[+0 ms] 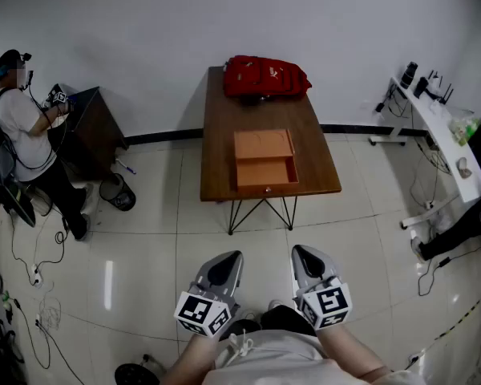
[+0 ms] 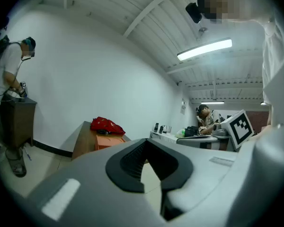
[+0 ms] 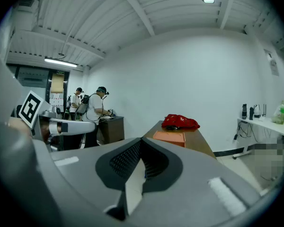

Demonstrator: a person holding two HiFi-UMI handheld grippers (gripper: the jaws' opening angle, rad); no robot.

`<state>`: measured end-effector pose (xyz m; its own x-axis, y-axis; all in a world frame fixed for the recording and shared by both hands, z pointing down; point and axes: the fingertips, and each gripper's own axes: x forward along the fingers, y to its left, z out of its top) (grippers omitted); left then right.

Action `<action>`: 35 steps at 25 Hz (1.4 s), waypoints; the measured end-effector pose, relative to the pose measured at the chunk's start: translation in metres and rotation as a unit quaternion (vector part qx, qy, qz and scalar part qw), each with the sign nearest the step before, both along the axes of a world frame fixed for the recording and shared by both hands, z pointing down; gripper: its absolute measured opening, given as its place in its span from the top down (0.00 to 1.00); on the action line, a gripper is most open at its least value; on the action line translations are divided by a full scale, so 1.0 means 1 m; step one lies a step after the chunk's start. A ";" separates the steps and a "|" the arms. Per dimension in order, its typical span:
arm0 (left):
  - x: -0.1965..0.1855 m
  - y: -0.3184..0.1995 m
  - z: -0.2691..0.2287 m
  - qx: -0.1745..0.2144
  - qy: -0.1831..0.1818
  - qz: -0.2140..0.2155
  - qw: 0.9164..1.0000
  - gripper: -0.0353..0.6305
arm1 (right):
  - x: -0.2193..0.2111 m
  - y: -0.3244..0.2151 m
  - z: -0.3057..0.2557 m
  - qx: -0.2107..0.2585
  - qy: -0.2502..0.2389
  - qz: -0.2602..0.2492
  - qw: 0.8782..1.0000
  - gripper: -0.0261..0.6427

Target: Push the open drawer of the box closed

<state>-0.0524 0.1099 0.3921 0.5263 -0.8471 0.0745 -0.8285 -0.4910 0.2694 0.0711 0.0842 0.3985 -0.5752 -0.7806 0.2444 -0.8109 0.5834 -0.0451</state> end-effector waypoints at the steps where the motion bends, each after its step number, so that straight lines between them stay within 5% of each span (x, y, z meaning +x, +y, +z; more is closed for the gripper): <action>1: -0.001 -0.001 0.003 -0.002 -0.001 0.001 1.000 0.94 | 0.000 -0.001 0.005 -0.005 -0.001 0.003 1.000 0.95; 11: 0.008 -0.054 0.025 -0.019 -0.018 0.004 1.000 0.94 | 0.009 -0.055 0.033 -0.028 -0.007 0.007 1.000 0.95; 25: 0.041 -0.223 0.055 -0.055 -0.037 -0.002 0.998 0.94 | 0.021 -0.220 0.054 -0.055 -0.002 -0.039 0.998 0.95; 35: 0.030 -0.255 0.086 -0.101 -0.043 -0.032 0.993 0.94 | 0.011 -0.258 0.088 -0.103 0.009 -0.080 0.991 0.95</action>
